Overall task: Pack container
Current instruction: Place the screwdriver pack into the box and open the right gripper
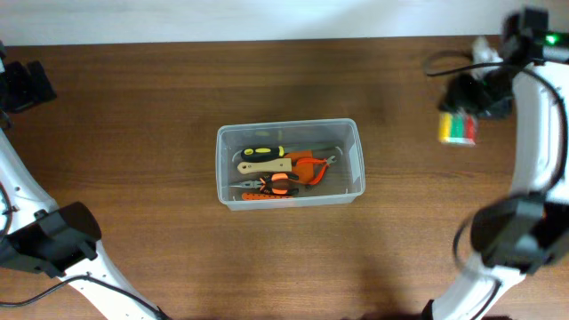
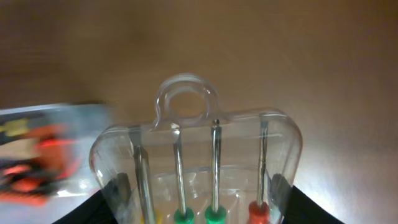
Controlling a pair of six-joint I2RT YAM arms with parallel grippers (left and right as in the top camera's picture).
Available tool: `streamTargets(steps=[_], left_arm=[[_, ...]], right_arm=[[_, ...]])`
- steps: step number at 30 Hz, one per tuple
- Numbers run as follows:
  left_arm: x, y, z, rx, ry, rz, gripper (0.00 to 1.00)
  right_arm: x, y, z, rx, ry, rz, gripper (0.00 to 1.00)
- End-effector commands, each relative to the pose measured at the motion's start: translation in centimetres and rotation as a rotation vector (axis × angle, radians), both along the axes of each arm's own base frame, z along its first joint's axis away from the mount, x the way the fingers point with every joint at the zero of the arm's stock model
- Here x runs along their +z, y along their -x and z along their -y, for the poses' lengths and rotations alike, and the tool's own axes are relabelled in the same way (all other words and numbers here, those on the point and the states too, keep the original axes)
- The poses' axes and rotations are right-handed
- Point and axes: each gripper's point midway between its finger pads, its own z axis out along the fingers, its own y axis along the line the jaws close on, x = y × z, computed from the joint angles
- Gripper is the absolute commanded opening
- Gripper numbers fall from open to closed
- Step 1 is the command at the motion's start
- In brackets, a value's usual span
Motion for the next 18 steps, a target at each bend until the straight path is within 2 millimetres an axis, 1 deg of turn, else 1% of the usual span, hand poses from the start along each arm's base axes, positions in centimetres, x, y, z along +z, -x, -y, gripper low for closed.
streamTargets(steps=[1, 3, 4, 5, 6, 7, 8, 9, 11, 12, 13, 16, 18], left_arm=[[0.4, 0.1, 0.0, 0.009, 0.008, 0.014, 0.99], [0.4, 0.1, 0.0, 0.009, 0.008, 0.014, 0.99], [0.4, 0.1, 0.0, 0.009, 0.008, 0.014, 0.99], [0.4, 0.1, 0.0, 0.009, 0.008, 0.014, 0.99], [0.4, 0.1, 0.0, 0.009, 0.008, 0.013, 0.99], [0.4, 0.1, 0.0, 0.009, 0.008, 0.013, 0.99], [0.4, 0.1, 0.0, 0.009, 0.008, 0.013, 0.99], [0.4, 0.2, 0.0, 0.009, 0.008, 0.013, 0.99], [0.4, 0.1, 0.0, 0.009, 0.009, 0.013, 0.99], [0.4, 0.1, 0.0, 0.009, 0.008, 0.013, 0.99], [0.4, 0.1, 0.0, 0.009, 0.008, 0.013, 0.99], [0.4, 0.1, 0.0, 0.009, 0.008, 0.014, 0.99], [0.4, 0.1, 0.0, 0.009, 0.008, 0.013, 0.99]], right_arm=[[5.0, 0.7, -7.0, 0.189, -0.002, 0.144, 0.39], [5.8, 1.0, -11.4, 0.349, 0.019, 0.192, 0.39], [5.9, 1.1, -13.1, 0.414, 0.027, 0.206, 0.39], [5.7, 1.3, -15.6, 0.516, 0.040, 0.220, 0.39], [5.4, 1.5, -17.2, 0.580, 0.048, 0.224, 0.39], [4.9, 1.8, -19.3, 0.667, 0.059, 0.229, 0.39], [4.4, 2.0, -20.7, 0.726, 0.068, 0.229, 0.39], [3.6, 2.2, -22.4, 0.803, 0.086, 0.225, 0.39], [1.8, 2.4, -24.5, 0.914, 0.141, 0.203, 0.38], [0.3, 2.5, -25.4, 0.984, 0.186, 0.177, 0.37], [-0.5, 2.5, -25.8, 1.017, 0.207, 0.161, 0.37], [-4.4, 3.0, -27.2, 1.159, 0.259, 0.069, 0.37], [-7.1, 3.0, -27.8, 1.205, 0.267, 0.007, 0.37]])
